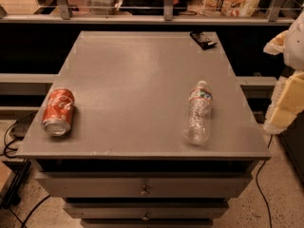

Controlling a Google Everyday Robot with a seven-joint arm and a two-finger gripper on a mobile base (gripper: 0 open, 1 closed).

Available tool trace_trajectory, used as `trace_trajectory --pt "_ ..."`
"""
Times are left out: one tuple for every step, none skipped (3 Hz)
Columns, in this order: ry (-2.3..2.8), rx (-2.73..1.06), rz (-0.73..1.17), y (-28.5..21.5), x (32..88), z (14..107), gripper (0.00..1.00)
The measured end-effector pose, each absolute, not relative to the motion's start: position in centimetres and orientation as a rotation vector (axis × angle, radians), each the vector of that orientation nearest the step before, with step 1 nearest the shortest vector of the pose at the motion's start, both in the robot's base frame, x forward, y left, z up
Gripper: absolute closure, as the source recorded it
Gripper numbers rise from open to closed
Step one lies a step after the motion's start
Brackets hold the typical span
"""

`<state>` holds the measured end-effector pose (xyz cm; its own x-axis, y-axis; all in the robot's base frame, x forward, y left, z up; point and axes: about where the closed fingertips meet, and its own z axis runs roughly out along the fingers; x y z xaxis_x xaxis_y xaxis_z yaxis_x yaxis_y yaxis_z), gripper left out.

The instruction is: Move rxbar chocolate near coke can

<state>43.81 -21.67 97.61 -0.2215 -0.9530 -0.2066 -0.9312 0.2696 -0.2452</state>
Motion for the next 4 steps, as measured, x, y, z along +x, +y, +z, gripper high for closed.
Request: trace_trajectory --pt "2.232 -1.725 -0.098 -21.7 43.8 97.6 0.00" --pt "2.159 -1.645 -0.032 -21.7 45.0 97.7 0.00" --pt "2.018 -1.484 0.084 -21.9 48.2 98.0 0.00" --pt "1.882 -1.354 0.216 -20.3 51.9 99.0 0.00"
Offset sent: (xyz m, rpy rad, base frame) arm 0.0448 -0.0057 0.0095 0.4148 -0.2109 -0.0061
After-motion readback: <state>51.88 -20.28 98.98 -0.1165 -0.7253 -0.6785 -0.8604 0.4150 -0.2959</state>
